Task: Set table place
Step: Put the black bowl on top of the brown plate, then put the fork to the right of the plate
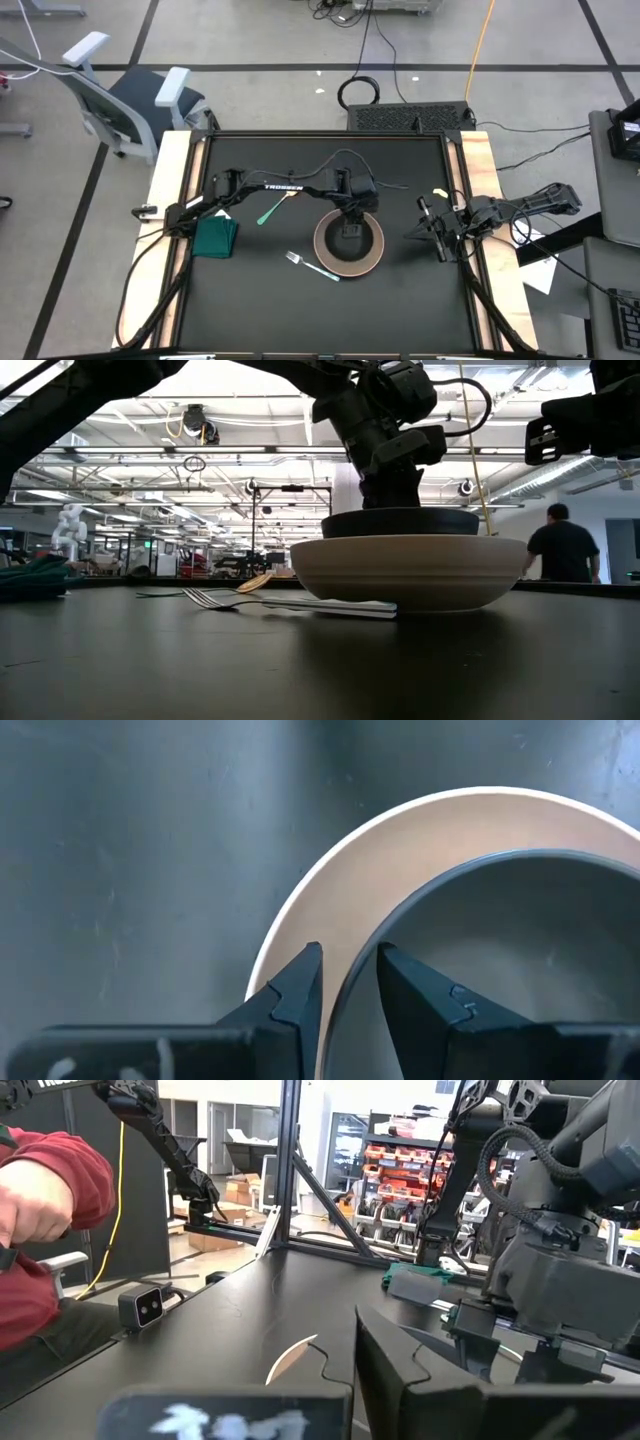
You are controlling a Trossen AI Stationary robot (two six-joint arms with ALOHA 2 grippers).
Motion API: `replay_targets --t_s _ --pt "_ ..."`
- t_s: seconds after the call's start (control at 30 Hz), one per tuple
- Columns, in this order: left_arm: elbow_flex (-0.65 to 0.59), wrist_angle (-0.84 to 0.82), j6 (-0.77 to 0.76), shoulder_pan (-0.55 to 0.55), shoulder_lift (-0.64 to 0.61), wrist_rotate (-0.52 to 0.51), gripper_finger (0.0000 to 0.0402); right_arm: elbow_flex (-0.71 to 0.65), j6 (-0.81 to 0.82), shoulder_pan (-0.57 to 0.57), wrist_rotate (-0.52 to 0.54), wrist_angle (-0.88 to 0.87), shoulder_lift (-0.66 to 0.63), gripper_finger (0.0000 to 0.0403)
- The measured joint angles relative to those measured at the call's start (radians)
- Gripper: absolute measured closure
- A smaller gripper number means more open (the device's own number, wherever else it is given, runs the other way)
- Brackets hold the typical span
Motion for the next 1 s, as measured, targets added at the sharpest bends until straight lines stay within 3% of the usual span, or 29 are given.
replay_targets --t_s 0.8,1.0 --pt "0.000 -0.020 0.023 -0.022 -0.001 0.002 0.0296 0.000 0.002 0.000 0.000 0.000 0.000 0.0403" --pt "0.000 -0.021 0.026 -0.023 -0.001 0.020 0.0254 0.000 0.002 0.000 0.000 -0.001 0.000 0.0403"
